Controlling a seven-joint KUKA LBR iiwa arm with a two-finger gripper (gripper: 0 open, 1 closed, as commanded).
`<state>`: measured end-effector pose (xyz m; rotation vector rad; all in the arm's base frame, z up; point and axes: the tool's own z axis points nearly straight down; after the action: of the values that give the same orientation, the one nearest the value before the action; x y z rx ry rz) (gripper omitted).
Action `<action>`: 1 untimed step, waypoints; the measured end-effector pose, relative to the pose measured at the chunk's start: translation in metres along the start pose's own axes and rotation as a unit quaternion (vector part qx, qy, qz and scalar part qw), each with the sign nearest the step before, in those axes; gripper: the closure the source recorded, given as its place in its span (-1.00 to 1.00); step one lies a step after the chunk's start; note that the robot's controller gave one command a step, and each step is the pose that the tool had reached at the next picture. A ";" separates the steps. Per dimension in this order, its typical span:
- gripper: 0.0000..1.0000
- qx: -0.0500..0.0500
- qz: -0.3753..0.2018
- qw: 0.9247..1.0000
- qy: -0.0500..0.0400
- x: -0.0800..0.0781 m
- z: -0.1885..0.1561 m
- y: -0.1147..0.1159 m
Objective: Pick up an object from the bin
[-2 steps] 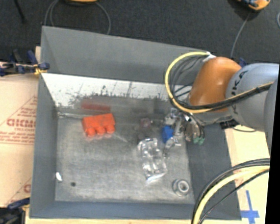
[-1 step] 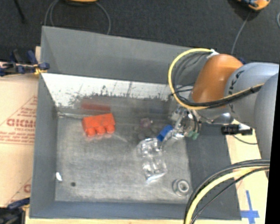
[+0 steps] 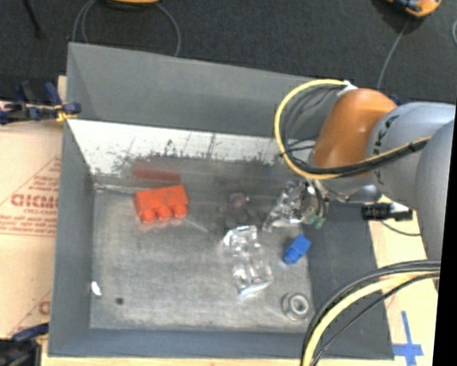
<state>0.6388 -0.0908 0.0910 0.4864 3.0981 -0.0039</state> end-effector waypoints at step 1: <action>1.00 -0.002 0.134 0.991 -0.003 0.021 -0.070 -0.007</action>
Offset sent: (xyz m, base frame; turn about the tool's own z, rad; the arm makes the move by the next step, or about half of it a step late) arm -0.0250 0.0014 0.0674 0.2717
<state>0.6159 -0.0909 0.1614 0.8967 2.9988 0.0019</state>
